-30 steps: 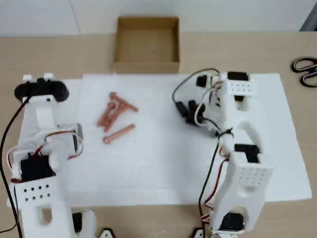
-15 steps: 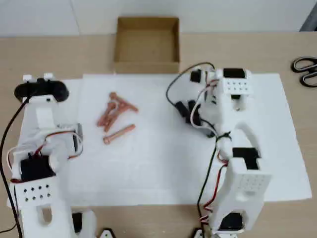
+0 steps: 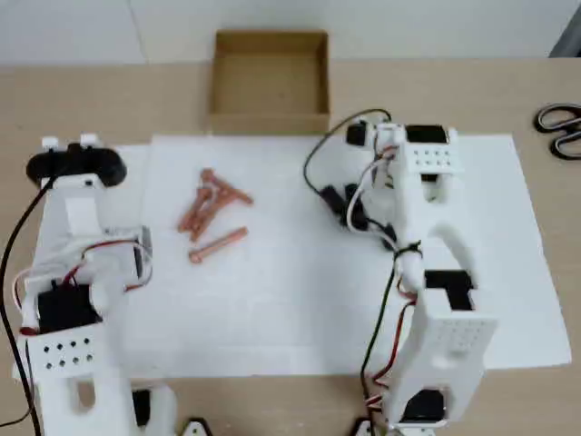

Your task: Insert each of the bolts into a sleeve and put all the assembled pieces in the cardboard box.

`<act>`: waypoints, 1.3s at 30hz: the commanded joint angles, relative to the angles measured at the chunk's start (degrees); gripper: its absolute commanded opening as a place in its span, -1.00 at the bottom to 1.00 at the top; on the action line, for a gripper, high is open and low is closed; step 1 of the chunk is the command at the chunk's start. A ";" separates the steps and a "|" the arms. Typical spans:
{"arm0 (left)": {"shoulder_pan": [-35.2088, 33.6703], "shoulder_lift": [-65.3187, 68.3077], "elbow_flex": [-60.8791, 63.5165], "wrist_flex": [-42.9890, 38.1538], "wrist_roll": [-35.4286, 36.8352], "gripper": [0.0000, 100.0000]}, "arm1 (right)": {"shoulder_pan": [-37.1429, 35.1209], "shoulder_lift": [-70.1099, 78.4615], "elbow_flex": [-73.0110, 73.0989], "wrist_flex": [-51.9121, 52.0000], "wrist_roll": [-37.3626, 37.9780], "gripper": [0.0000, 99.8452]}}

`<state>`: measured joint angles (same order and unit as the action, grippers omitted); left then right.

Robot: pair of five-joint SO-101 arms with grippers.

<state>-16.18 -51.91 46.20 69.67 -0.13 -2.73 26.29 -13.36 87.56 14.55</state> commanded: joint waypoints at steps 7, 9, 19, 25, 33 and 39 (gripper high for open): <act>0.26 -0.09 -0.13 -0.26 0.35 -0.69 | -0.22 6.64 -1.14 -3.12 -0.35 -0.71; 0.26 -0.09 -0.13 -0.26 0.35 -0.69 | -0.04 7.52 -1.14 -3.65 -0.09 -0.71; 0.26 -0.09 -0.13 -0.35 0.35 -0.69 | 0.13 8.92 -1.14 -5.14 0.09 -0.97; 0.26 0.00 -0.40 -0.26 0.18 -0.69 | 0.13 2.68 -5.80 4.97 0.09 -0.99; 1.76 2.90 -4.18 0.26 0.00 -0.69 | 0.13 -15.16 -7.38 10.86 2.02 -0.99; 9.32 22.51 -17.45 4.04 -3.60 -0.69 | 0.22 -17.01 -7.30 11.30 1.76 -0.99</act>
<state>-9.93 -38.20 36.09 72.48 -1.71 -2.46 12.84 -18.02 97.67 15.87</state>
